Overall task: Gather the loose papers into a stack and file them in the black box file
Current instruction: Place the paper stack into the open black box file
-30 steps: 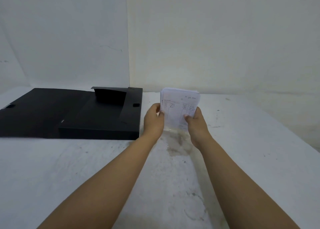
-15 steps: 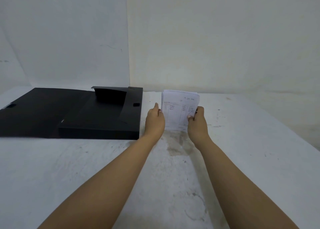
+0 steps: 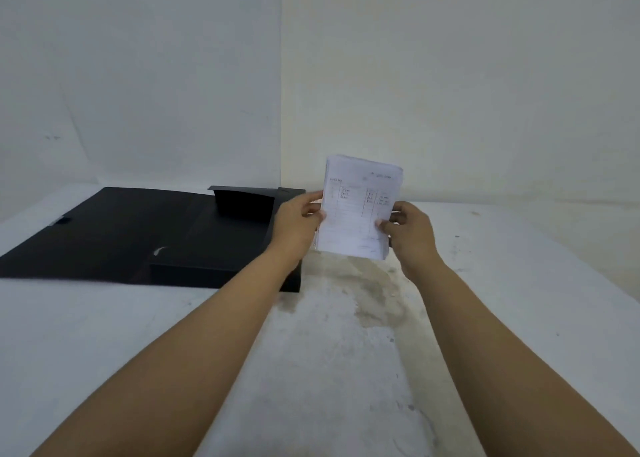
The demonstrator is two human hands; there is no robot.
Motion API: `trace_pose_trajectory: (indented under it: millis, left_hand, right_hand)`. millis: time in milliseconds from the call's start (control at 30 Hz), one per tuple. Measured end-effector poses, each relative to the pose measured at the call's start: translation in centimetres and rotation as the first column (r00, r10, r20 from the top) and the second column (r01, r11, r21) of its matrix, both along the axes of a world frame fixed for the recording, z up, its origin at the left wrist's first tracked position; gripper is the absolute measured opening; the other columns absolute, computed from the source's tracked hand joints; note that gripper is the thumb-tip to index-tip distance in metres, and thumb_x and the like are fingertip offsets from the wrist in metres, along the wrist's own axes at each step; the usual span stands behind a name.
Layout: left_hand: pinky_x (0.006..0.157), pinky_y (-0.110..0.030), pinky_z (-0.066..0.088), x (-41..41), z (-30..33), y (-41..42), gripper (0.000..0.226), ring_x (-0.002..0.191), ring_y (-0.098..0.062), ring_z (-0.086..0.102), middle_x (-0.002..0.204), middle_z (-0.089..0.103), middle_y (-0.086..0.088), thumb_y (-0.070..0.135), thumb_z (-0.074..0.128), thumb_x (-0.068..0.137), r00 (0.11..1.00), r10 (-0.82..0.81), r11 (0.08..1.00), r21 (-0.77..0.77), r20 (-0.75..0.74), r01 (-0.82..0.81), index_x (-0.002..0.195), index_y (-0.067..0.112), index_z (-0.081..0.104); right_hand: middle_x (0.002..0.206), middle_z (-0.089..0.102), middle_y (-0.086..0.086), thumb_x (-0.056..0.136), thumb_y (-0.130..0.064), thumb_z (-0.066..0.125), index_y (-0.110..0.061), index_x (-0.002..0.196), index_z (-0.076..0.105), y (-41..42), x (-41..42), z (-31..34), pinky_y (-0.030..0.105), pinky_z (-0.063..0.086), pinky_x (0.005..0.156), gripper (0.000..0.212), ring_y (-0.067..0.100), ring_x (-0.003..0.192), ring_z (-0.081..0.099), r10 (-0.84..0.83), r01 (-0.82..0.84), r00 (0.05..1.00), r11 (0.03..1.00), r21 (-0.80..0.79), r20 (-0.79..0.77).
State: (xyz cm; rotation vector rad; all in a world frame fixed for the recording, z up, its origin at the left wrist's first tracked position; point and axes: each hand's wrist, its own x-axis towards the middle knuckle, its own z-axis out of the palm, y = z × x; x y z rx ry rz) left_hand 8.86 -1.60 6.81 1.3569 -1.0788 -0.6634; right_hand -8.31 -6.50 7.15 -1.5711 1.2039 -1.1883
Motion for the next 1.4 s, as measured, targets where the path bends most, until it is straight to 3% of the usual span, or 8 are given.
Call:
trace_pose_trajectory:
  millis: [233, 567, 733, 867, 1000, 1100, 1233, 1400]
  left_hand:
    - [0.079, -0.022, 0.058, 8.5, 3.3, 2.5, 0.042, 0.094, -0.018, 0.068, 0.102, 0.070, -0.009, -0.007, 0.054, 0.089, 0.995, -0.050, 0.999, 0.010, -0.087, 0.051, 0.128, 0.007, 0.058]
    - [0.066, -0.019, 0.054, 19.7, 3.0, 0.9, 0.037, 0.090, -0.018, 0.065, 0.115, 0.068, -0.012, -0.011, 0.054, 0.085, 0.998, -0.003, 0.932, 0.362, 0.062, -0.019, 0.121, -0.001, 0.061]
    - [0.073, -0.028, 0.056, 22.6, 0.7, -1.1, 0.044, 0.093, -0.024, 0.065, 0.101, 0.068, -0.012, -0.015, 0.055, 0.082, 0.989, -0.050, 0.883, 0.468, 0.143, -0.023, 0.124, 0.001, 0.060]
    - [0.069, -0.028, 0.057, 23.1, -1.5, -1.7, 0.049, 0.088, -0.024, 0.066, 0.097, 0.067, -0.011, -0.014, 0.056, 0.081, 0.963, -0.130, 0.853, 0.522, 0.236, -0.012, 0.126, 0.006, 0.060]
    - [0.072, -0.028, 0.050, 22.9, -3.4, -1.9, 0.025, 0.078, -0.019, 0.060, 0.093, 0.067, -0.013, -0.004, 0.060, 0.077, 0.848, -0.211, 0.829, 0.548, 0.487, -0.108, 0.092, 0.015, 0.066]
    - [0.072, -0.028, 0.046, 23.3, -4.5, -2.1, 0.020, 0.079, -0.017, 0.053, 0.090, 0.067, -0.011, 0.002, 0.061, 0.079, 0.801, -0.209, 0.847, 0.514, 0.562, -0.139, 0.097, 0.007, 0.069]
    - [0.083, -0.030, 0.038, 23.6, -5.1, -2.3, 0.040, 0.110, -0.023, 0.038, 0.109, 0.066, -0.003, 0.018, 0.061, 0.086, 0.749, -0.219, 0.828, 0.525, 0.625, -0.196, 0.124, 0.028, 0.062]
    - [0.090, -0.032, 0.034, 23.7, -5.7, -2.1, 0.045, 0.114, -0.022, 0.044, 0.110, 0.065, 0.008, 0.025, 0.059, 0.086, 0.734, -0.186, 0.827, 0.508, 0.653, -0.242, 0.130, 0.034, 0.055]
  right_hand:
    - [0.108, 0.067, 0.014, 0.083, 0.002, 0.058, -0.009, 0.102, 0.058, 0.3, 8.0, 3.1, 0.037, 0.052, 0.075, 0.022, 0.025, 0.089, 0.063, 0.131, -0.133, 0.991, 0.990, 0.053, 0.028]
    - [0.091, 0.057, 0.009, 0.083, 0.009, 0.050, -0.016, 0.128, 0.037, -2.0, 20.6, 2.0, 0.022, 0.039, 0.049, 0.053, 0.018, 0.068, 0.051, 0.175, -0.208, 0.896, 0.978, -0.037, -0.409]
    - [0.113, 0.061, -0.001, 0.081, -0.008, 0.059, -0.022, 0.108, 0.059, -3.6, 23.3, 0.0, 0.039, 0.033, 0.097, 0.030, 0.020, 0.101, 0.055, 0.150, -0.202, 0.652, 0.979, 0.020, -0.743]
    - [0.112, 0.061, -0.003, 0.080, -0.024, 0.065, -0.029, 0.107, 0.059, -4.2, 23.8, -2.0, 0.043, 0.023, 0.099, 0.027, 0.021, 0.118, 0.040, 0.141, -0.223, 0.477, 0.974, 0.035, -0.867]
    - [0.105, 0.062, 0.000, 0.081, -0.030, 0.065, -0.027, 0.107, 0.067, -4.0, 24.0, -3.5, 0.044, 0.022, 0.098, 0.026, 0.024, 0.121, 0.032, 0.125, -0.272, 0.313, 0.962, 0.037, -0.941]
    - [0.103, 0.062, 0.001, 0.081, -0.032, 0.065, -0.028, 0.103, 0.071, -4.0, 23.9, -4.0, 0.043, 0.024, 0.098, 0.023, 0.024, 0.120, 0.033, 0.085, -0.290, 0.297, 0.957, -0.005, -0.951]
    - [0.129, 0.051, -0.002, 0.080, -0.030, 0.068, -0.026, 0.104, 0.071, -4.2, 23.7, -4.1, 0.044, 0.023, 0.101, 0.024, 0.024, 0.124, 0.032, 0.085, -0.322, 0.353, 0.946, -0.035, -0.932]
    - [0.111, 0.061, 0.004, 0.087, -0.029, 0.058, -0.024, 0.110, 0.065, -4.1, 23.9, -4.3, 0.045, 0.023, 0.102, 0.025, 0.025, 0.123, 0.030, 0.104, -0.328, 0.261, 0.945, 0.013, -0.960]
